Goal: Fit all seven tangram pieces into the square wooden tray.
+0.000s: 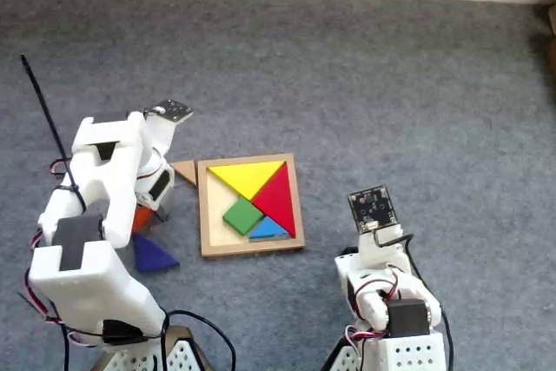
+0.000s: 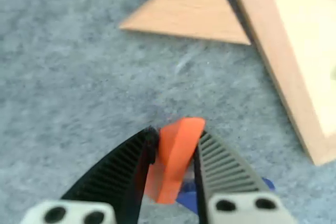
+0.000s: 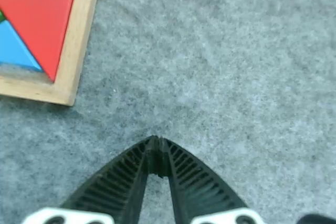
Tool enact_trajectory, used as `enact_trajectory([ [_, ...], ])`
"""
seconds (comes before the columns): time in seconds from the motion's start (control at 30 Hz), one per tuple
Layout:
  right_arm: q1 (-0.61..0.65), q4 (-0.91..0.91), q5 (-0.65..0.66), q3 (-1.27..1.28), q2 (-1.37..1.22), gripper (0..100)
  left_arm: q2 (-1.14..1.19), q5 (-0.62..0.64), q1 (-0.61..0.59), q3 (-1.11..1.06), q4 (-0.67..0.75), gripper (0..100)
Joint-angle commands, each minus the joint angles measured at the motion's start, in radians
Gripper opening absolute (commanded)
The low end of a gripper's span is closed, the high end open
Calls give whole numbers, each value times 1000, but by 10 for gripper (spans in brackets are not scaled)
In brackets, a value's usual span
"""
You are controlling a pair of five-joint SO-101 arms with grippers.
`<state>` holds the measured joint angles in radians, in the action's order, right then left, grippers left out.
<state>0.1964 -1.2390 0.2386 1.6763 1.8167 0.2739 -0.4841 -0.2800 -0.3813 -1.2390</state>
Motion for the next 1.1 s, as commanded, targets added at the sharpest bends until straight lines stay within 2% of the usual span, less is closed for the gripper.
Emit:
enact_trajectory([
  [0.0,-12,-5,0,128,4,8,-10,3,-12,35,5,66],
  [0.13,-12,-5,0,128,4,8,-107,3,7,27,-28,7],
  [0.27,-12,-5,0,128,4,8,-262,20,77,24,-123,5],
  [0.43,-12,-5,0,128,4,8,-404,196,226,24,-166,5],
  [0.57,-12,-5,0,128,4,8,-414,324,348,27,-157,5],
  [0.8,-12,-5,0,128,4,8,-412,477,472,4,-32,5],
  [1.07,-12,-5,0,128,4,8,-412,514,532,-170,236,5],
])
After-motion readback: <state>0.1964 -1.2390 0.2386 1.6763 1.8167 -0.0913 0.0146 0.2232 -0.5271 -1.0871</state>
